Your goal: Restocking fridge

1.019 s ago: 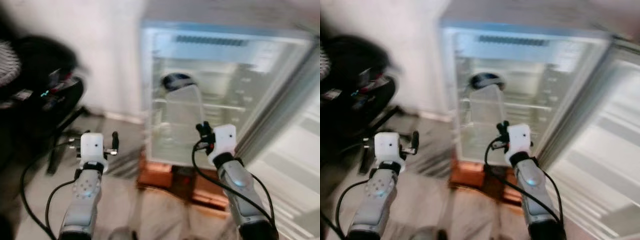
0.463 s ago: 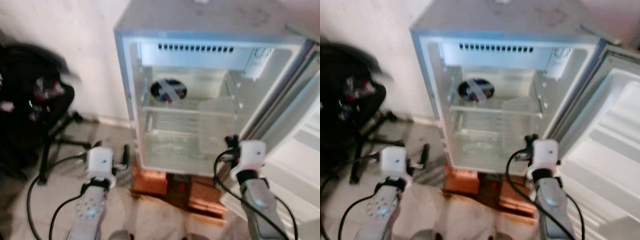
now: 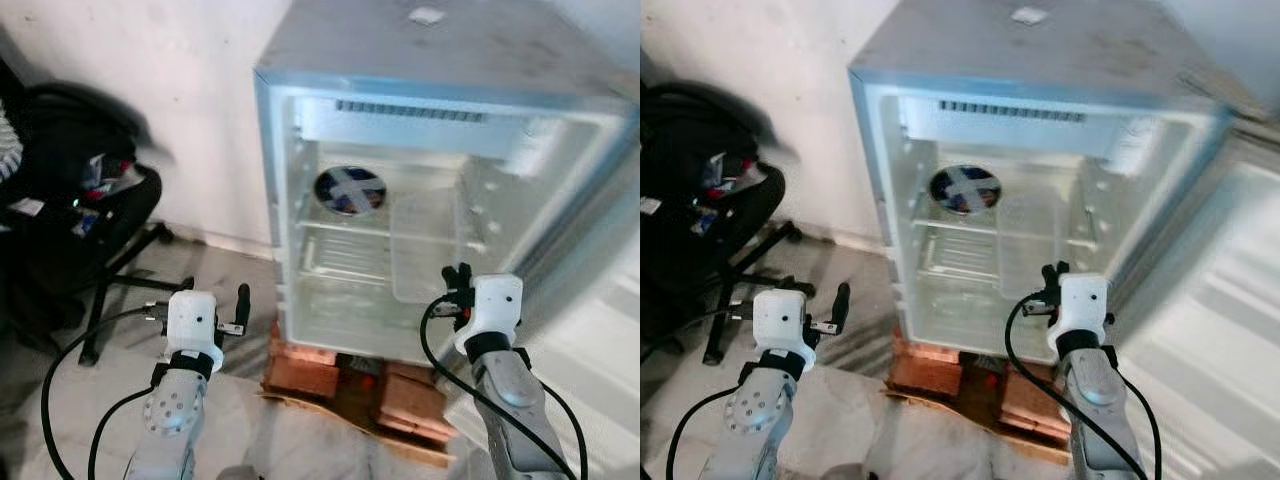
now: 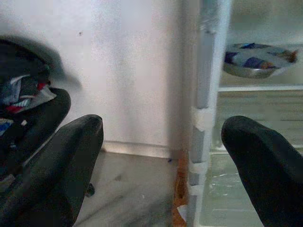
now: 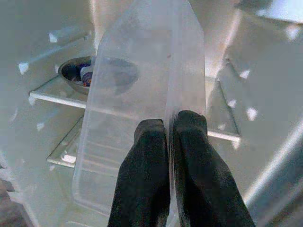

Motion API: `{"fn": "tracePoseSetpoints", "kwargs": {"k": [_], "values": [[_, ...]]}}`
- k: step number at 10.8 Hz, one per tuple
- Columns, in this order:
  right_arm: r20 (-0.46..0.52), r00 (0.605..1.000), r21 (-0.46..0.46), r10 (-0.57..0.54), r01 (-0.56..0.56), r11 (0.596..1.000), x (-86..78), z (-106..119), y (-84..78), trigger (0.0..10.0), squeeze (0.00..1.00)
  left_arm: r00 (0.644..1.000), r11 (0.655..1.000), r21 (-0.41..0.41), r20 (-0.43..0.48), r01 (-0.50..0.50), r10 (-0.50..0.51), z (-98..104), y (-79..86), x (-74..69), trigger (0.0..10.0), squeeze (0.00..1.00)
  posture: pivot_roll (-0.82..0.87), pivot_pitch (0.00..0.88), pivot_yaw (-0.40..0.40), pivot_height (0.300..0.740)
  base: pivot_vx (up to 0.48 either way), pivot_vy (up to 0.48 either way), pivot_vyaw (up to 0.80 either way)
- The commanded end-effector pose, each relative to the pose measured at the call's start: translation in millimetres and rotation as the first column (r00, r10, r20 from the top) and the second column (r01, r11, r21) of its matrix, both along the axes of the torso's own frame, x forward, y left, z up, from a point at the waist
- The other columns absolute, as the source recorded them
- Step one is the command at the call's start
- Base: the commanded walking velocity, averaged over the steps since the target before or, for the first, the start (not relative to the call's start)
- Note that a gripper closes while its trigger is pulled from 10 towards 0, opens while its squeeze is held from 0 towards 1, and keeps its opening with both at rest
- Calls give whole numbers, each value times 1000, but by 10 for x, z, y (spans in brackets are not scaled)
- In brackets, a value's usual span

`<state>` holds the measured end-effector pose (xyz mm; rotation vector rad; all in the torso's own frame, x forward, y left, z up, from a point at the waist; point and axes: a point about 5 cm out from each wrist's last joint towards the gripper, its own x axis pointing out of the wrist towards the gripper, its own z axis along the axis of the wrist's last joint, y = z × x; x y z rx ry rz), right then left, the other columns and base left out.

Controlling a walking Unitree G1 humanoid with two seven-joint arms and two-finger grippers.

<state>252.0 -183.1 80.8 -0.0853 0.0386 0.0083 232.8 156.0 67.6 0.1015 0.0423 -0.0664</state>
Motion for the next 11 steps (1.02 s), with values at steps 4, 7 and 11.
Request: {"fn": "tracePoseSetpoints", "kwargs": {"k": [4, 7, 11], "values": [[1, 1000, 2, -7, 7, 1000, 17, 19, -3, 10000, 0, 1000, 1000, 2, -13, 4, -4, -4, -13, 13, 10000, 0, 114, 77, -16, 740, 253, 0, 0], [-4, 1000, 1, -9, 9, 1000, 23, 8, 4, 10000, 0, 1000, 1000, 1, -20, 1, -1, -14, -11, 9, 10000, 0, 114, 78, -16, 740, 0, 0, 0], [-64, 997, 39, 38, -35, 999, 178, -66, 112, 10000, 0, 999, 1000, 9, -43, -15, 15, -28, -14, -20, 10000, 0, 132, 107, -19, 740, 0, 0, 0]]}}
